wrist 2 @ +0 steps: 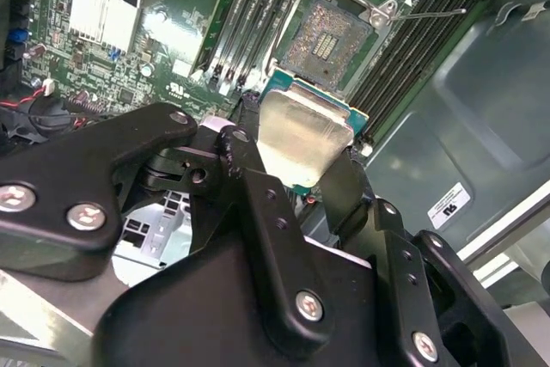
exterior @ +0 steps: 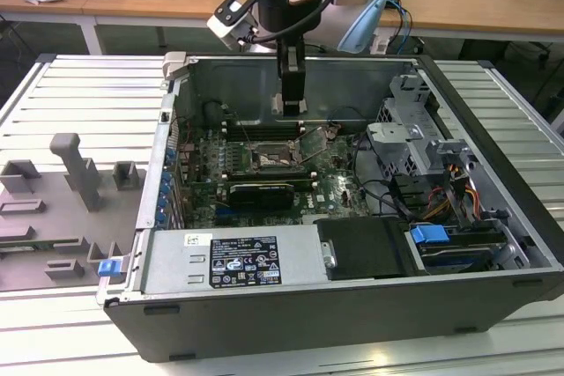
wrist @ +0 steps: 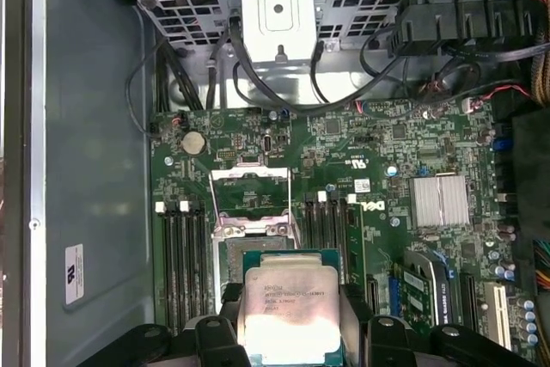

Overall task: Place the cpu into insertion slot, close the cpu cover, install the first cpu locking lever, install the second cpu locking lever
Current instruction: 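Place the cpu into insertion slot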

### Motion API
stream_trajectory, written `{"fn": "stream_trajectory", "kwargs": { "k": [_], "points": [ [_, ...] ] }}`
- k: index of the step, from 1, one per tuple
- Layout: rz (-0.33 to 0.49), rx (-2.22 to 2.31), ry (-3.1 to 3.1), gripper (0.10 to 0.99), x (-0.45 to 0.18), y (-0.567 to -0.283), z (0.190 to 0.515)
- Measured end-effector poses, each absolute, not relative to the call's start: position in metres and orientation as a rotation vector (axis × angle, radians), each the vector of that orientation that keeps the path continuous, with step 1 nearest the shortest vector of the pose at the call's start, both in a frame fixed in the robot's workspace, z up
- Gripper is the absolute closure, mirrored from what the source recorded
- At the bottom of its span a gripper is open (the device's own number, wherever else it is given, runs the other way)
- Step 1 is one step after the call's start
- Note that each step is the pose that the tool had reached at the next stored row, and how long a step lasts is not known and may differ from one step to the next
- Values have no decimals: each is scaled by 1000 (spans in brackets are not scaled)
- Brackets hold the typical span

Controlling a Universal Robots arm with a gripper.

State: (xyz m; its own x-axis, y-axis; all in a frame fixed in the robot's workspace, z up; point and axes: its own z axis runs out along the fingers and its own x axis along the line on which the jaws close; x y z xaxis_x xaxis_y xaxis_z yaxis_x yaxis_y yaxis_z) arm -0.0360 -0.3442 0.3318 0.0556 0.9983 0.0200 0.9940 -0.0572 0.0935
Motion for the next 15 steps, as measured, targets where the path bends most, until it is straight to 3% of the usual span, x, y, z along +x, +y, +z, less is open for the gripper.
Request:
{"fn": "stream_trajectory", "kwargs": {
  "k": [15],
  "points": [
    [124, 2241, 2122, 557, -36, -344, 310]
  ]
}}
